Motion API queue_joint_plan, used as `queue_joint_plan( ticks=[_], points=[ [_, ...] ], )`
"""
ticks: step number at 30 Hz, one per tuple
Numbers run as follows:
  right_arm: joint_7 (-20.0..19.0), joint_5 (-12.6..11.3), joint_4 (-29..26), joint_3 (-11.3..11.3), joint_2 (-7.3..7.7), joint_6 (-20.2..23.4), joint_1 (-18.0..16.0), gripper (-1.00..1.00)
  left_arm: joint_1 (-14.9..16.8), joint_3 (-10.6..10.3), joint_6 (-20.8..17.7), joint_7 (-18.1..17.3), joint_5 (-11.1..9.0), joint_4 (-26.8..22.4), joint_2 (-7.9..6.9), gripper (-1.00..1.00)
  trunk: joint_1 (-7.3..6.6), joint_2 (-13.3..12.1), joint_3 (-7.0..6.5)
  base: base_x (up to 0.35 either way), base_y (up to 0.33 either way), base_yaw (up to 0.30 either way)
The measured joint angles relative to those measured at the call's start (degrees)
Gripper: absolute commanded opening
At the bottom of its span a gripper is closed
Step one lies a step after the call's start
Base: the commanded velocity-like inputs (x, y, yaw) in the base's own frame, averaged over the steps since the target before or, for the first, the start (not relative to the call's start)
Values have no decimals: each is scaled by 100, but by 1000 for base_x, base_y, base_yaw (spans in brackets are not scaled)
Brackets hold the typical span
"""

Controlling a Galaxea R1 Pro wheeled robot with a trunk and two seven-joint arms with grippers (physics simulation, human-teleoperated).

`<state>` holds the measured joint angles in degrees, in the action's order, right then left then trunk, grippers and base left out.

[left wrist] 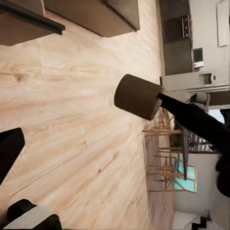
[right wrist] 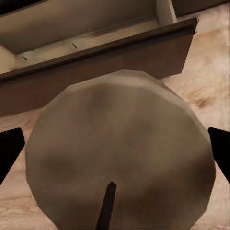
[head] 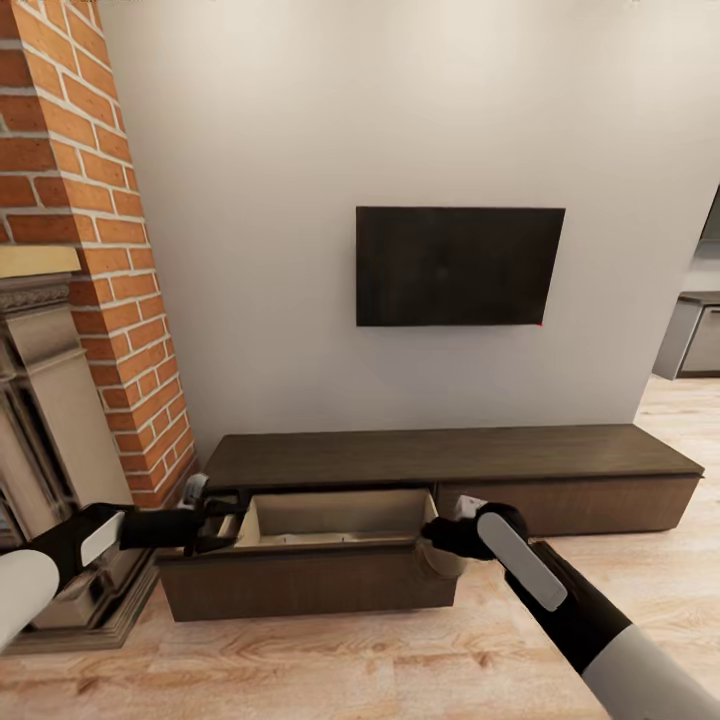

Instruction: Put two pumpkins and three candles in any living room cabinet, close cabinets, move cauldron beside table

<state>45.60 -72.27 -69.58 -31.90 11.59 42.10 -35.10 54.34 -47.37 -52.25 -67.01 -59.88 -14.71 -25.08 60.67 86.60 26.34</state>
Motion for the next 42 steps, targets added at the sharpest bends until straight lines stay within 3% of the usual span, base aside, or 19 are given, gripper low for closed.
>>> queue_joint_plan(
  ticks=[3, 7, 12, 15, 18, 20, 26, 32, 42],
  points=[
    [752, -135, -147, 281, -25, 172, 2, -100, 0, 21, 8, 399, -3, -51, -90, 100, -66, -121, -53, 0, 0, 0],
    [1190, -177, -228, 338, -18, 187, -1, -100, 0, 55, 45, 837, -32, -137, -115, 100, -154, -281, -125, 0, 0, 0],
    [1423, -191, -233, 342, -26, 151, -1, -100, 0, 120, -12, 888, -95, -509, -151, 100, -264, -482, -215, 0, 0, 0],
    [1439, -193, -189, 339, -30, 135, 1, -100, 0, 413, -157, 516, -201, -723, -297, 100, -330, -602, -269, 0, 0, 0],
    [1440, -195, -198, 339, -30, 113, 1, -100, -1, 555, -367, -313, -201, -1374, -517, 100, -396, -722, -324, 0, 0, 0],
    [1440, -194, -234, 339, -30, 106, -1, -100, -9, 542, -395, -834, -191, -1646, -599, 100, -440, -803, -359, 0, 0, 0],
    [1440, -189, -257, 332, -31, 90, -3, -100, -94, 390, -419, -2154, -183, -1797, -715, 100, -571, -1044, -467, 0, 0, 0],
    [1441, -187, -261, 316, -38, 85, -2, -100, -187, -211, -401, -2254, -192, -1819, -696, 100, -616, -1126, -503, 0, 0, 0],
    [1435, -194, -166, 302, -73, 74, -2, -100, -203, -322, -384, -2255, -156, -1767, -673, 100, -619, -1125, -503, 237, 0, 0]
  ],
)
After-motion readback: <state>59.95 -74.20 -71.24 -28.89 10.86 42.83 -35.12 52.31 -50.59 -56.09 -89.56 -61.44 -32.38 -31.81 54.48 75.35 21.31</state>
